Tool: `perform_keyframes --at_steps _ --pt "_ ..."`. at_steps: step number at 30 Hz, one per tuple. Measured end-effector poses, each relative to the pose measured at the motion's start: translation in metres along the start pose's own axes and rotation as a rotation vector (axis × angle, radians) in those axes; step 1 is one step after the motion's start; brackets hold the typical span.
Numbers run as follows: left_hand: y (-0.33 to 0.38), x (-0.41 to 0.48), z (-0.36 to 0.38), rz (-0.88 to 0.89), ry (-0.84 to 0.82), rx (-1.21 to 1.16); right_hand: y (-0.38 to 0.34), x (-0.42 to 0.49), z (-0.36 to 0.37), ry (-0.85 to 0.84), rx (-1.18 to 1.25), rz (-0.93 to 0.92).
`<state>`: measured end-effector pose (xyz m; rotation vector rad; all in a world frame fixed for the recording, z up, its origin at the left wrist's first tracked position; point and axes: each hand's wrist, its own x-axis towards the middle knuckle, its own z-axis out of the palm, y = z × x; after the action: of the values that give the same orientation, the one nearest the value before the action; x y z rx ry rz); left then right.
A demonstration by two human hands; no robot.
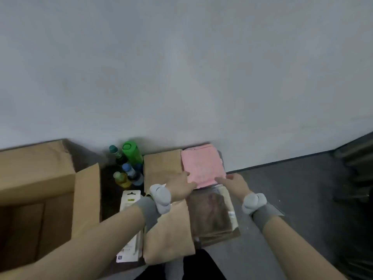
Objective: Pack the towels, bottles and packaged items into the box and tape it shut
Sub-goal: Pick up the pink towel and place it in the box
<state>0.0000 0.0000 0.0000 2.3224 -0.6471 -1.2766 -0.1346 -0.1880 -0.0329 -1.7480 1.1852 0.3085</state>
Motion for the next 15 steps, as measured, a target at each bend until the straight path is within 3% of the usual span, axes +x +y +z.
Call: perform_keyframes --at_steps 10,15 --pt "0.028 0.040 0.023 -0.072 0.033 0.310 0.007 0.064 -0.018 0.014 0.062 0.090" --pt "0.044 0.060 0.025 -0.102 0.043 0.227 0.001 0.096 -0.018 -0.089 0.094 0.098"
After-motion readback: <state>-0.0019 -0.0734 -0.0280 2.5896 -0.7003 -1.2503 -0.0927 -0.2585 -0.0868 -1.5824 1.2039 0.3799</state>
